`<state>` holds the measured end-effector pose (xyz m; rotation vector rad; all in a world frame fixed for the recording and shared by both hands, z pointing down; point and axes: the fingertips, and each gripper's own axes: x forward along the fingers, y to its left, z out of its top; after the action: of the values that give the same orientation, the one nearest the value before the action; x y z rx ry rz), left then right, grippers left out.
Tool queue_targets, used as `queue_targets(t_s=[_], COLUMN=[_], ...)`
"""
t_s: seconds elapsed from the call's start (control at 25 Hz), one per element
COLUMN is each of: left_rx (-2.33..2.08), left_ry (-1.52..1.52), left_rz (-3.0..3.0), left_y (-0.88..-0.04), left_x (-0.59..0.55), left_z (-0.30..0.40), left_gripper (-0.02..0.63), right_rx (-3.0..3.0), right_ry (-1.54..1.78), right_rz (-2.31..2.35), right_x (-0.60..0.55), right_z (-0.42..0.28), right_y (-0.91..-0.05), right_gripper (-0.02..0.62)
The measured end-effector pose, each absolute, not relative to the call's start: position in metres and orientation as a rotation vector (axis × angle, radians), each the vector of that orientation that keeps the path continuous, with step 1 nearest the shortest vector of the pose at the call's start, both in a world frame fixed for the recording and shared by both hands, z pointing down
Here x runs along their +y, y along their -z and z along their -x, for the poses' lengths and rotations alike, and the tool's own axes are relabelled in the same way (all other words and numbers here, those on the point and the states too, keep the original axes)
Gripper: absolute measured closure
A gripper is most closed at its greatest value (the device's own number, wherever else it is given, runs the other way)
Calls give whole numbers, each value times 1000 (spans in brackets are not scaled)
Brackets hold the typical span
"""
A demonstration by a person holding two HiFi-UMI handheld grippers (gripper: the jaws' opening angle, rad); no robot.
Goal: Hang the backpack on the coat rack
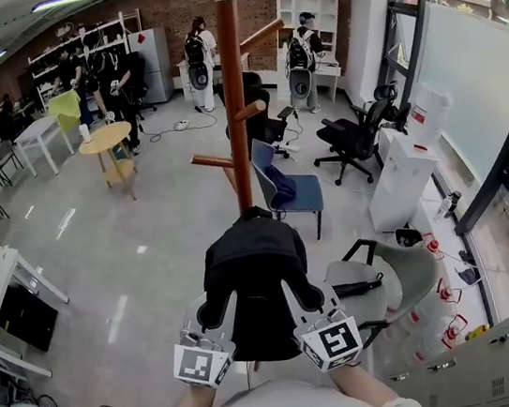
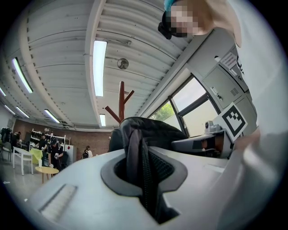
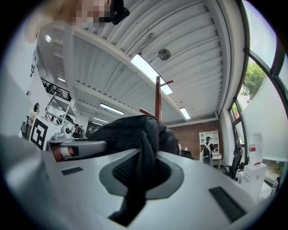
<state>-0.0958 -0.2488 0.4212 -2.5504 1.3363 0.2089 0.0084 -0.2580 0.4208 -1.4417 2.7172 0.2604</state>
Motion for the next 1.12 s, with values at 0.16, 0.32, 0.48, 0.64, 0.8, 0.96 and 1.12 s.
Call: queue_targets(t_s=[0.16,0.32,0.48,0.64,0.8,0.96,1.12], left_rx=[1336,1318,1287,1271,1256,1209,1160], left_ry=[-233,-255,-274,-269,-263,-267,-263], left_rz=[2496,2442,2385,2360,2370,2334,2304], left_y=[-397,-368,-342,-323,-309,-291,-275], left_x=[-247,-244,-241,-238,-234,-229,-225], left_z=[94,90,88,86,84,81,76], left_gripper=[561,561,561,561,561,561,561], right_rx=[2715,2702,2680,2654,2627,2597,2562], right_ry=[-327,-385,-455,-514,-567,-615,-646], right_rz=[1389,1334,1291,1272,1254,1245,1245], right_x=[-257,-256,-253,-250,-244,-239,-233], right_z=[-9,-13,-14,-16,-17,-20,-25], right_y=[-393,-365,-338,-315,-294,-275,-260], right_gripper=[563,563,563,563,563,563,563])
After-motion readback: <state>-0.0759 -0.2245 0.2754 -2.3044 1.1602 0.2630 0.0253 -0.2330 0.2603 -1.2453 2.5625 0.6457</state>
